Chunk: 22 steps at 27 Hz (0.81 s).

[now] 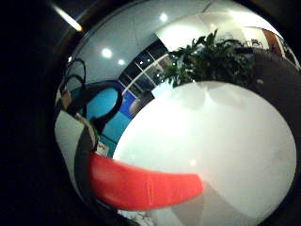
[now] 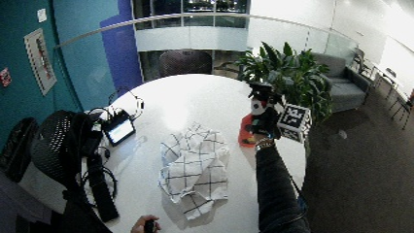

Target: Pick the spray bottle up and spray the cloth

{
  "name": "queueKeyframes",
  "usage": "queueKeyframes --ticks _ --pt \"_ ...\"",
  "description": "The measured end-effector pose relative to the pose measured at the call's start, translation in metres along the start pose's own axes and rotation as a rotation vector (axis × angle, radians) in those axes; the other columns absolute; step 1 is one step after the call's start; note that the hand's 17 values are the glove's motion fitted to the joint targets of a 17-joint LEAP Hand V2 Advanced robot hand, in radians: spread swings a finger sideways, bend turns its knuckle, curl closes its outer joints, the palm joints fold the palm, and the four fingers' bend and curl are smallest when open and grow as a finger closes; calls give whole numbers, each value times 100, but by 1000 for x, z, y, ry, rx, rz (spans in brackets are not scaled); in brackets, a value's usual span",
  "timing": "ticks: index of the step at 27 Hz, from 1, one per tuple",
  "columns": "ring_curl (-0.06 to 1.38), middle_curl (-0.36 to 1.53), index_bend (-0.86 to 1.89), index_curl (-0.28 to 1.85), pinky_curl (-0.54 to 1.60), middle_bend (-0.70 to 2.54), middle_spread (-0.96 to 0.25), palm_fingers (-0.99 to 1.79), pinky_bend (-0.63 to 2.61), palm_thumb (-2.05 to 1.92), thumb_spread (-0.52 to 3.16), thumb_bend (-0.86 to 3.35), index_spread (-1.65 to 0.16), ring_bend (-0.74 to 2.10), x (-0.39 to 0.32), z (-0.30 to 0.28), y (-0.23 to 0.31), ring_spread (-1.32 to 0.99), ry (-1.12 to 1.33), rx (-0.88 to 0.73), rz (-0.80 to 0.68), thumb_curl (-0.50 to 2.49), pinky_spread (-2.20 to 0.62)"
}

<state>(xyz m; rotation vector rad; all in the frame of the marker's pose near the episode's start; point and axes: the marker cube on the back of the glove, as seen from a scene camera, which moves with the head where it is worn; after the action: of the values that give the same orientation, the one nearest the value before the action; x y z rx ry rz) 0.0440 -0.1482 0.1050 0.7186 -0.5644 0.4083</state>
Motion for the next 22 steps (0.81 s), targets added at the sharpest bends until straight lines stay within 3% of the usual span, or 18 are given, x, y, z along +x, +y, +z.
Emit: queueKeyframes --ticks 9,16,22 --pt "48 50 17 35 44 49 -21 143 58 81 99 0 -27 72 -29 16 -17 -21 4 14 -183 46 -27" --pt "49 52 19 38 45 53 -21 140 61 82 96 -2 -27 75 -68 1 -47 -21 191 -40 -514 51 -29" --pt "49 53 19 42 45 55 -22 140 61 81 94 -2 -27 77 -84 -10 -52 -20 309 -121 -713 54 -30"
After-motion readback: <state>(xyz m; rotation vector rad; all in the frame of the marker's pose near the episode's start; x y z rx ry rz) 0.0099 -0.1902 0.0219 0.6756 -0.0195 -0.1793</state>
